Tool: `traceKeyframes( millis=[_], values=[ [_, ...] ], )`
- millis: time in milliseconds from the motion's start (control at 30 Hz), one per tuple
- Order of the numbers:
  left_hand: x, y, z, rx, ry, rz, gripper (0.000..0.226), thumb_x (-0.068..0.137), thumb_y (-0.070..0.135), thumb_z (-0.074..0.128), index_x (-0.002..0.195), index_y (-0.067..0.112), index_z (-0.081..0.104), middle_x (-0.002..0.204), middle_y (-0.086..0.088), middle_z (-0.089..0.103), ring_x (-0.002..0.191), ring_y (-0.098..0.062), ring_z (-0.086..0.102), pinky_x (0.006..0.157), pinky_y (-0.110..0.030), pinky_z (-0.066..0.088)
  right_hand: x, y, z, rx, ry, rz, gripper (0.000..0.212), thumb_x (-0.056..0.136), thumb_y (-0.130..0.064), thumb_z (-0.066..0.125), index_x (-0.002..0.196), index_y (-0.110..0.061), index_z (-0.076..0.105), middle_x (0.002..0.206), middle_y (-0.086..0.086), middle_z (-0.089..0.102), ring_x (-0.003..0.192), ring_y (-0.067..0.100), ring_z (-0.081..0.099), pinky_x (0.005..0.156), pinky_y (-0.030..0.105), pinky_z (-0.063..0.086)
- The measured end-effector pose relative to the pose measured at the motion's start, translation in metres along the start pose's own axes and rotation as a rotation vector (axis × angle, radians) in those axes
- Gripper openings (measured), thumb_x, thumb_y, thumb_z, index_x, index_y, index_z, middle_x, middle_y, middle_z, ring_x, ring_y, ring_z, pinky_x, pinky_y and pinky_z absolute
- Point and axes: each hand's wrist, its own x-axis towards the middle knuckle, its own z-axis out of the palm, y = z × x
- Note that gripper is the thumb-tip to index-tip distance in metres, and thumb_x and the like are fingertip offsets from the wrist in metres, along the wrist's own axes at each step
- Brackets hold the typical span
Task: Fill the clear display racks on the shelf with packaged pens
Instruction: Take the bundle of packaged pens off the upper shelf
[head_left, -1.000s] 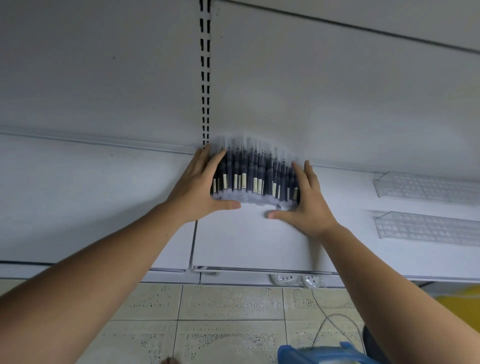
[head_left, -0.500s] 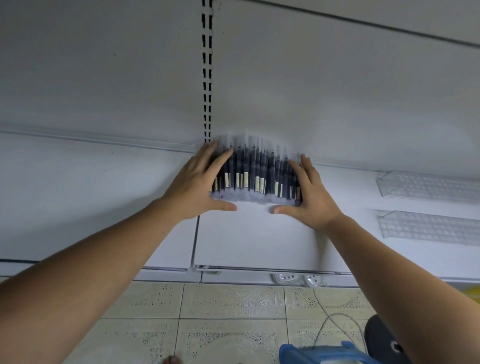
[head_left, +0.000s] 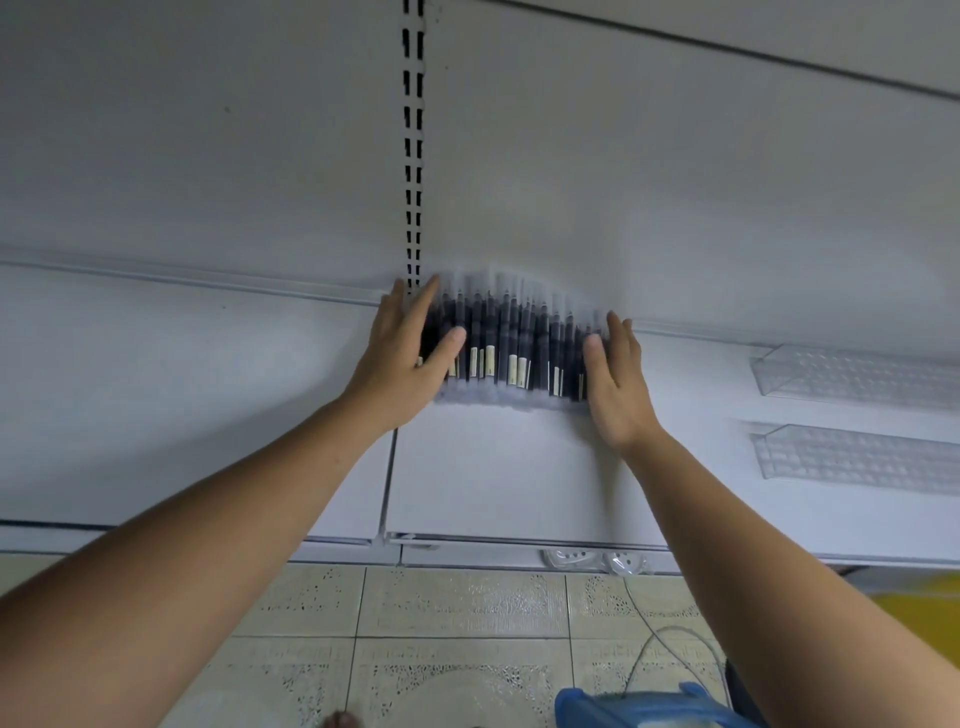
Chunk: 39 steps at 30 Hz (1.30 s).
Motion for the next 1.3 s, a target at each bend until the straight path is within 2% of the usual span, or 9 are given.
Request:
traceKeyframes(
  millis=[167,300,533,667,767,867,967,1100,1300],
  values=[
    [0.002,0.005,0.010,0.062,0.042,-0.009,0.068,0.102,0.062,0.046,0.162,0.043,0.020,0.175,0.004,0.001,0.161,-0.021,-0.007,0.129,-0.051,0.011,0.000,-0.004,0.012,-0.092,-0.012,-0.039,0.076,0.104,-0.064,0.035,0.165,-0.024,0.014,0.174,-0.004,0.002,0.159,0.013,0.004,0.130,0.040,0.009],
    [0.001,0.002,0.010,0.092,0.054,0.019,0.069,0.101,0.061,0.048,0.162,0.041,0.021,0.175,0.001,0.004,0.161,-0.024,-0.004,0.128,-0.052,0.014,-0.004,0.000,0.008,-0.106,-0.053,-0.091,0.075,0.104,-0.060,0.038,0.165,-0.024,0.016,0.173,-0.006,0.002,0.158,0.011,0.007,0.126,0.030,0.011],
    [0.000,0.002,0.001,0.128,0.015,0.007,0.072,0.101,0.066,0.042,0.163,0.041,0.015,0.175,0.004,-0.003,0.161,-0.022,-0.007,0.128,-0.052,0.014,-0.002,0.003,0.011,-0.120,-0.049,-0.101,0.073,0.104,-0.062,0.038,0.165,-0.032,0.011,0.173,-0.007,-0.008,0.158,0.009,-0.011,0.129,0.039,0.001],
    [-0.007,0.007,-0.018,0.261,-0.002,0.044,0.074,0.100,0.067,0.041,0.164,0.040,0.014,0.175,0.000,0.002,0.161,-0.025,0.000,0.128,-0.051,0.015,-0.011,0.000,0.005,-0.106,-0.046,-0.053,0.079,0.100,-0.067,0.043,0.165,-0.033,0.013,0.174,-0.005,-0.006,0.159,0.012,-0.008,0.130,0.046,0.007],
    [-0.018,0.016,-0.039,0.437,-0.008,0.133,0.079,0.098,0.072,0.037,0.164,0.032,0.019,0.173,-0.004,0.017,0.160,-0.030,0.013,0.127,-0.053,0.021,-0.028,-0.013,-0.008,-0.215,-0.012,-0.050,0.085,0.096,-0.070,0.048,0.164,-0.030,0.017,0.174,0.002,0.003,0.160,0.021,0.001,0.128,0.051,0.015],
    [-0.038,0.035,-0.062,0.583,-0.033,0.251,0.080,0.095,0.074,0.038,0.160,0.028,0.029,0.168,-0.003,0.032,0.156,-0.033,0.025,0.124,-0.055,0.026,-0.059,-0.041,-0.021,-0.451,0.012,-0.167,0.084,0.096,-0.069,0.049,0.163,-0.024,0.023,0.171,0.008,0.017,0.158,0.029,0.012,0.127,0.051,0.020],
    [-0.066,0.061,-0.083,0.652,-0.084,0.311,0.079,0.095,0.075,0.038,0.159,0.029,0.031,0.165,-0.002,0.038,0.153,-0.031,0.031,0.123,-0.056,0.027,-0.099,-0.074,-0.030,-0.522,-0.029,-0.238,0.082,0.096,-0.072,0.048,0.160,-0.025,0.030,0.169,0.006,0.025,0.157,0.027,0.017,0.125,0.051,0.021],
    [-0.100,0.106,-0.114,0.650,-0.109,0.332,0.080,0.095,0.076,0.037,0.159,0.028,0.032,0.165,-0.002,0.037,0.151,-0.030,0.034,0.122,-0.056,0.029,-0.156,-0.111,-0.046,-0.562,-0.079,-0.211,0.084,0.095,-0.076,0.043,0.160,-0.025,0.028,0.169,0.007,0.024,0.158,0.027,0.015,0.127,0.054,0.017],
    [-0.137,0.178,-0.147,0.613,-0.109,0.422,0.080,0.094,0.074,0.042,0.157,0.026,0.037,0.158,0.000,0.047,0.143,-0.027,0.045,0.114,-0.053,0.040,-0.222,-0.154,-0.083,-0.541,-0.007,-0.115,0.085,0.093,-0.078,0.043,0.160,-0.028,0.026,0.170,0.006,0.024,0.158,0.027,0.015,0.127,0.055,0.016]
  ],
)
